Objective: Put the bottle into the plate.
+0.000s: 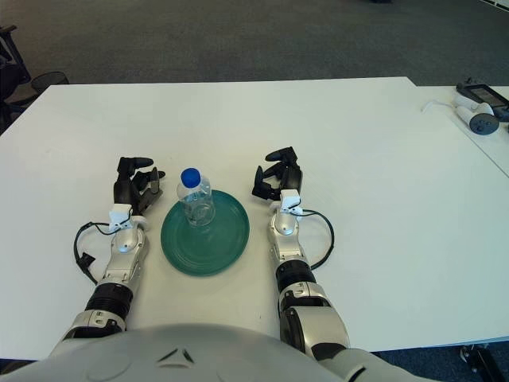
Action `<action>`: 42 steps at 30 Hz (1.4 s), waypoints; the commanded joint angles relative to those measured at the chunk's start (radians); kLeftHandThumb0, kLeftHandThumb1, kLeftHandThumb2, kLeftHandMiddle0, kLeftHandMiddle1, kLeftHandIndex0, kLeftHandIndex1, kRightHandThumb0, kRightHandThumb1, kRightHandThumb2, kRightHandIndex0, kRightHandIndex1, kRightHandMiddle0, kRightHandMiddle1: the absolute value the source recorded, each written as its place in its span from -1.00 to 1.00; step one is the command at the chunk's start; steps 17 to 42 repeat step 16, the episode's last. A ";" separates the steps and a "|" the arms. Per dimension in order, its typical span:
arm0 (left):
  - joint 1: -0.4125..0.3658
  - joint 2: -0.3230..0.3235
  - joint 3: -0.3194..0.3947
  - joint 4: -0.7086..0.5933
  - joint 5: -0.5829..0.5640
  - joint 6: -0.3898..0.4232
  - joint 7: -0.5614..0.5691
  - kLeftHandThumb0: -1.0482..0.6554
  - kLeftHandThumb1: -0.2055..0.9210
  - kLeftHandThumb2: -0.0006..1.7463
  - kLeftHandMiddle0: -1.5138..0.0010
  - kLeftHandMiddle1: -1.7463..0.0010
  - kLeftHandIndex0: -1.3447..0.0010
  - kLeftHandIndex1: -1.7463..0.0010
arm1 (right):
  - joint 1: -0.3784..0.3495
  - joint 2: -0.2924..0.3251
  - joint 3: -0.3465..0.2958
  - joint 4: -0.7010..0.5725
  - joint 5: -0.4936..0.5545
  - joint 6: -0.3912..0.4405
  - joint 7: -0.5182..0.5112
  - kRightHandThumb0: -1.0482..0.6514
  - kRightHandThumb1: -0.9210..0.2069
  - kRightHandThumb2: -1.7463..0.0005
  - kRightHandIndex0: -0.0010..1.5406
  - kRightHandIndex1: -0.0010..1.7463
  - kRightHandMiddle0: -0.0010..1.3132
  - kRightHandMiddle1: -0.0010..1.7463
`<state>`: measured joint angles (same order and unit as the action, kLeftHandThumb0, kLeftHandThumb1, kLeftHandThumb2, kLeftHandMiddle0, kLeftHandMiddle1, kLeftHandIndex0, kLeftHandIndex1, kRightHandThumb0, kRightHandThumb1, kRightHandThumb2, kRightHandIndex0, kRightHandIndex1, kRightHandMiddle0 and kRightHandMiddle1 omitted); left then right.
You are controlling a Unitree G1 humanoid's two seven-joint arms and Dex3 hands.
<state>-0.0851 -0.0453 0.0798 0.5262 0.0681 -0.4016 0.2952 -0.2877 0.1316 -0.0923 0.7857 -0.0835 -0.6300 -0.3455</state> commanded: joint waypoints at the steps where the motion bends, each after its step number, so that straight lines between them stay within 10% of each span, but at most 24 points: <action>1: 0.081 0.011 0.002 0.050 0.013 0.031 -0.003 -0.20 0.74 -0.16 0.20 -0.38 0.58 -1.00 | 0.127 0.059 -0.010 0.060 0.039 0.024 0.003 0.23 0.37 -0.74 -0.03 0.99 -0.23 1.00; 42: 0.083 0.012 0.001 0.044 0.019 0.046 0.003 -0.20 0.75 -0.17 0.18 -0.37 0.59 -1.00 | 0.129 0.053 -0.004 0.071 0.044 0.014 -0.002 0.23 0.39 -0.75 -0.02 0.97 -0.21 1.00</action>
